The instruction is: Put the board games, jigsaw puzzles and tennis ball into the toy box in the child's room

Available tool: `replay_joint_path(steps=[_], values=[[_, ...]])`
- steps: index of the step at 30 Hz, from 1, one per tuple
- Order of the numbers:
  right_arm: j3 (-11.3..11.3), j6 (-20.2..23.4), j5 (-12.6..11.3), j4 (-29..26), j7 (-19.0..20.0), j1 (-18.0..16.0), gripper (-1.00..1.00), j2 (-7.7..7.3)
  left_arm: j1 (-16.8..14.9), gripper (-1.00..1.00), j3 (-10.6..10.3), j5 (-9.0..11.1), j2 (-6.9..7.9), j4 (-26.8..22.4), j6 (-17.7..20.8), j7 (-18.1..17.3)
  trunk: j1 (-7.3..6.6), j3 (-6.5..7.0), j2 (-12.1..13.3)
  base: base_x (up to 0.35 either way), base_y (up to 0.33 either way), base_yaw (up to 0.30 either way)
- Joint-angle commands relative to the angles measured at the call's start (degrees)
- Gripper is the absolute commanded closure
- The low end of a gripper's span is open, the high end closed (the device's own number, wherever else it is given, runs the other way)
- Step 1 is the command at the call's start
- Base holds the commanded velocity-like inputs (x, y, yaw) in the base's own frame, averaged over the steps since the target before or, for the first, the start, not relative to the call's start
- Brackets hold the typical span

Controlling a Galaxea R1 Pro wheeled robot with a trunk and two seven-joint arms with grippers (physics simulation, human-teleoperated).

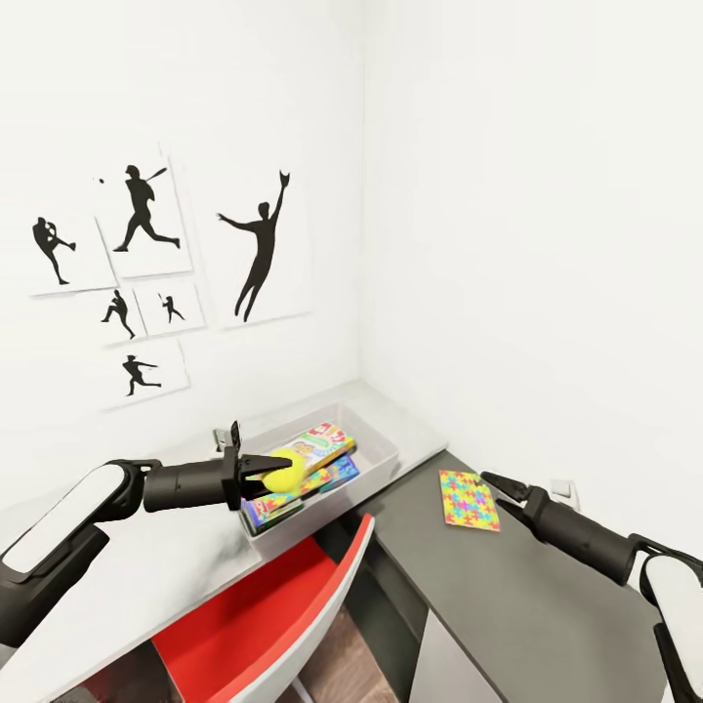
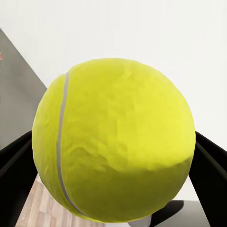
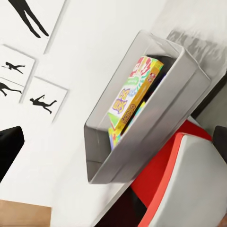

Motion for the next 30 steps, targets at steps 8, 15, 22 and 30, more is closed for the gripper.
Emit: replay_joint_path(steps=[8, 15, 22, 30], values=[[-0.26, 0.25, 0.69, -0.03, 0.79, -0.06, -1.0, -0.11, -0.1, 1.0, -0.07, -0.34, 0.17, 0.28, 0.03, -0.33, 0.04, -0.07, -0.13, 0.0, 0.0, 0.031], [0.13, 0.25, 0.69, -0.02, 0.98, -0.15, -1.0, -0.11, -0.1, 1.0, 0.15, -2.14, 0.4, 0.54, 0.03, -0.17, 0.04, -0.07, -0.13, 0.0, 0.0, 0.0], [2.1, 0.24, 0.84, -0.07, 0.6, -0.15, -1.0, -0.59, -0.04, 1.0, 2.43, -8.57, 0.39, 1.26, 0.03, -0.15, 0.04, -0.07, -0.13, 0.009, 0.005, 0.0], [2.01, 0.08, 0.85, -0.09, 0.47, -0.14, -1.0, -0.22, -0.04, 1.0, 2.86, -9.13, 0.4, 2.3, 0.03, -0.31, 0.04, -0.07, -0.13, 0.213, 0.155, 0.012]])
